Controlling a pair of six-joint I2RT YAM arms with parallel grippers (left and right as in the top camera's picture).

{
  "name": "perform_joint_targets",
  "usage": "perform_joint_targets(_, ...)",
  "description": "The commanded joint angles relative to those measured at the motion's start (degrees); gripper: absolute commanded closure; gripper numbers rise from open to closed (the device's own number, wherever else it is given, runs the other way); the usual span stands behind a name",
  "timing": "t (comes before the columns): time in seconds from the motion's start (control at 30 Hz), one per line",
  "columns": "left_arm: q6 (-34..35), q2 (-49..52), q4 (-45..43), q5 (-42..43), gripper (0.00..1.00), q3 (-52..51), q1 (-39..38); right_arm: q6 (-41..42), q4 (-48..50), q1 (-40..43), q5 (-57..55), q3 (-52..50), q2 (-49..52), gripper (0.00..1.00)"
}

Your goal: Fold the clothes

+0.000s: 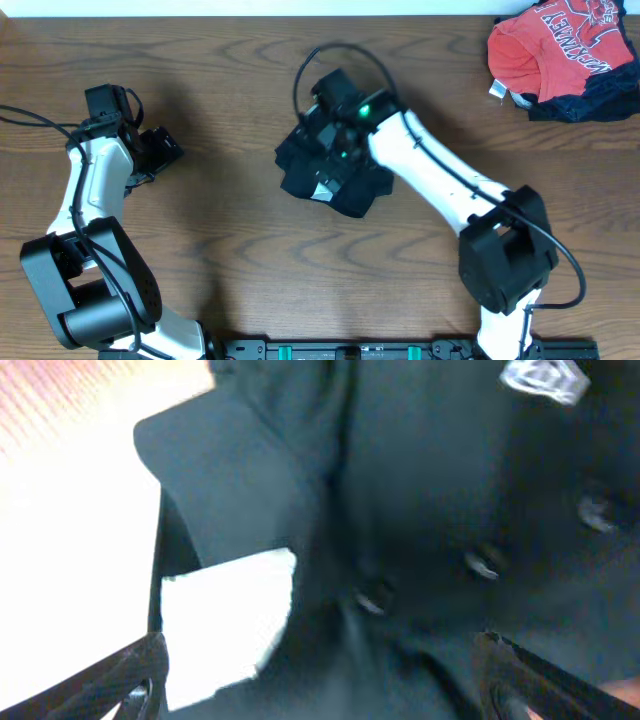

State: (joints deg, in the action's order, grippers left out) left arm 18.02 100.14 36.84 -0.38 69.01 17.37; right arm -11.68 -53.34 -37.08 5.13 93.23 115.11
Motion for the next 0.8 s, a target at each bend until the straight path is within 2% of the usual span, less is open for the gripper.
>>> perform_joint_targets(0.0, 0.28, 0.61, -0.04, -0.26, 0.02, -0.46, 0.35, -0.57, 3.63, -1.66, -3.32, -4.13, 0.09, 0.07)
perform_joint_targets(0.17, 0.31, 0.61, -0.09, -0.26, 0.02, -0.46, 0.35, -0.59, 10.60, -3.85, -10.05, -8.57, 0.09, 0.15)
perform_joint_targets(0.33, 0.31, 0.61, -0.11, -0.26, 0.02, -0.46, 0.35, -1.05, 14.88, -7.26, -12.87, -10.58, 0.09, 0.14)
perform_joint_targets(0.63, 0.31, 0.61, -0.26, -0.26, 0.02, -0.46, 0.35, -0.98, 15.21, -9.60, -16.26, -10.97, 0.42, 0.09)
perform_joint_targets(0.77, 0.31, 0.61, -0.24, -0.26, 0.02, -0.46, 0.35, 4.90, 12.76, -8.04, -16.24, -11.96, 0.42, 0.09)
